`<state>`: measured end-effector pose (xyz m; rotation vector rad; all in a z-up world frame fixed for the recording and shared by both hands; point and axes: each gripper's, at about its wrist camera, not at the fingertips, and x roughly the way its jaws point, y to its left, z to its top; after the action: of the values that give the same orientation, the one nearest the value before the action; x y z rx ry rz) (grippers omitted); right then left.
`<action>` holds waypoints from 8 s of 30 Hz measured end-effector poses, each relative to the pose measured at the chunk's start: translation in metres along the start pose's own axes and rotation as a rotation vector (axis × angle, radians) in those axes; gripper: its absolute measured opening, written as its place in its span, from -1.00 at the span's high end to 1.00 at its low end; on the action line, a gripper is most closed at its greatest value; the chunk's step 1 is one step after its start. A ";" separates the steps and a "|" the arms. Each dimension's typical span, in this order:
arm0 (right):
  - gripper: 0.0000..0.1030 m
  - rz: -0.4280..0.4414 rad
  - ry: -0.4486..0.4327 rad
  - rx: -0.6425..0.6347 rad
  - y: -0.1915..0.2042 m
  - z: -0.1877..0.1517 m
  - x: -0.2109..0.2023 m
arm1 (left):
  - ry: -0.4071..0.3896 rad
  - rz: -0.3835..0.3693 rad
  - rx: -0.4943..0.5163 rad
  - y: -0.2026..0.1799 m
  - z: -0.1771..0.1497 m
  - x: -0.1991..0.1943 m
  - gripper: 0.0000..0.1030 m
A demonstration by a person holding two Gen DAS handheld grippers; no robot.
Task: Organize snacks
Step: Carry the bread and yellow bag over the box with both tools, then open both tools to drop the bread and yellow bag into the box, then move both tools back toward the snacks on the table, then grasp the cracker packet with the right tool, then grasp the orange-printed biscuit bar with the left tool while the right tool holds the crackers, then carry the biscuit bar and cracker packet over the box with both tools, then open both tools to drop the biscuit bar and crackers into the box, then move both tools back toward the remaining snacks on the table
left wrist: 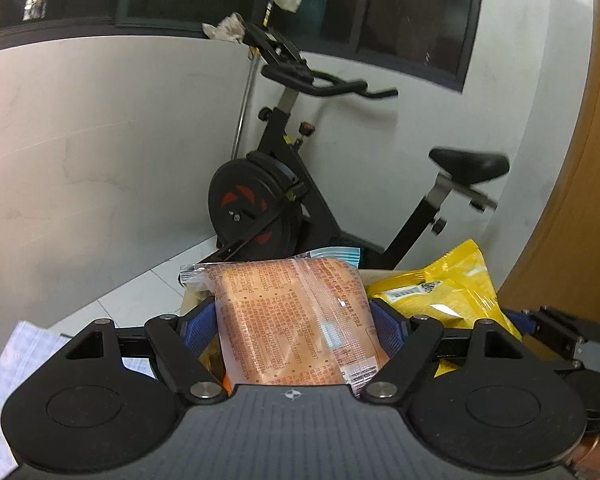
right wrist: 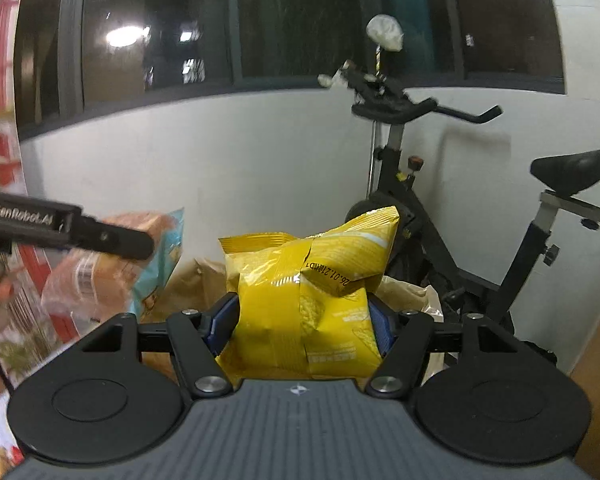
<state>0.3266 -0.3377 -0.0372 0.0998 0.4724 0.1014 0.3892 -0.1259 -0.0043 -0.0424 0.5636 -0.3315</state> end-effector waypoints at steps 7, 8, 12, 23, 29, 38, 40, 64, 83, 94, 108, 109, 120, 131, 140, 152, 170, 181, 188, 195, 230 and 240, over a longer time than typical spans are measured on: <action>-0.32 0.024 0.087 0.002 -0.008 -0.010 0.033 | 0.081 0.019 0.003 0.009 -0.005 0.042 -0.59; -0.32 0.021 0.093 0.004 -0.009 -0.011 0.035 | 0.092 0.021 0.009 0.009 -0.007 0.045 -0.59; -0.37 0.012 0.118 0.017 -0.012 -0.013 0.042 | 0.126 0.037 0.041 0.010 -0.012 0.050 -0.60; -0.47 -0.016 0.110 0.036 -0.009 -0.010 0.023 | 0.071 0.060 0.070 0.007 -0.009 0.010 -0.60; -0.54 -0.004 0.093 0.060 0.006 -0.010 -0.006 | 0.038 0.086 0.086 0.008 -0.011 -0.027 -0.60; -0.87 -0.011 0.076 0.135 0.037 -0.020 -0.047 | -0.010 0.147 0.084 0.026 -0.036 -0.091 -0.60; -0.95 0.007 0.072 0.167 0.043 -0.025 -0.054 | -0.014 0.168 0.080 0.032 -0.045 -0.105 -0.60; -1.00 0.223 0.165 0.110 0.179 -0.107 -0.046 | 0.022 0.423 -0.126 0.177 -0.153 -0.225 -0.60; -0.57 0.471 0.457 -0.121 0.287 -0.199 0.008 | 0.213 0.520 -0.294 0.214 -0.274 -0.224 -0.60; -0.26 0.570 0.583 -0.310 0.343 -0.240 0.017 | 0.231 0.494 -0.341 0.215 -0.294 -0.220 -0.60; 0.04 0.470 0.545 -0.277 0.311 -0.241 0.015 | 0.277 0.461 -0.439 0.213 -0.305 -0.201 -0.60; 0.04 0.456 0.542 -0.270 0.308 -0.240 0.015 | 0.282 0.458 -0.445 0.212 -0.307 -0.199 -0.60; 0.04 0.336 0.508 -0.196 0.276 -0.240 0.008 | 0.339 0.506 -0.461 0.197 -0.320 -0.180 -0.59; 0.04 0.323 0.492 -0.189 0.271 -0.243 0.004 | 0.336 0.475 -0.432 0.189 -0.322 -0.178 0.00; -0.01 0.305 0.503 -0.195 0.277 -0.248 0.009 | 0.287 0.444 -0.470 0.191 -0.322 -0.188 0.02; 0.04 0.360 0.403 -0.141 0.263 -0.224 -0.009 | 0.226 0.434 -0.435 0.176 -0.304 -0.195 0.02; 0.04 0.242 0.121 -0.012 0.176 -0.137 -0.047 | 0.045 0.237 -0.284 0.121 -0.171 -0.169 0.02; 0.04 0.141 -0.057 -0.025 0.124 -0.064 -0.064 | -0.050 0.092 -0.132 0.050 -0.089 -0.126 0.02; 0.04 0.054 -0.095 -0.022 0.084 -0.034 -0.048 | -0.036 0.019 -0.100 0.011 -0.051 -0.070 0.02; 0.04 -0.056 -0.055 0.003 0.043 -0.039 -0.021 | -0.043 0.012 -0.052 -0.003 -0.028 -0.019 0.02; -0.15 0.046 -0.001 0.003 0.090 -0.055 -0.051 | 0.013 0.154 -0.042 0.062 -0.059 -0.090 -0.42; -0.15 0.118 0.063 0.001 0.125 -0.082 -0.048 | 0.032 0.253 -0.062 0.121 -0.103 -0.149 -0.42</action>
<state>0.2370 -0.2141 -0.0737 0.1258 0.5293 0.2201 0.2519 0.0418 -0.0304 -0.0256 0.6037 -0.0682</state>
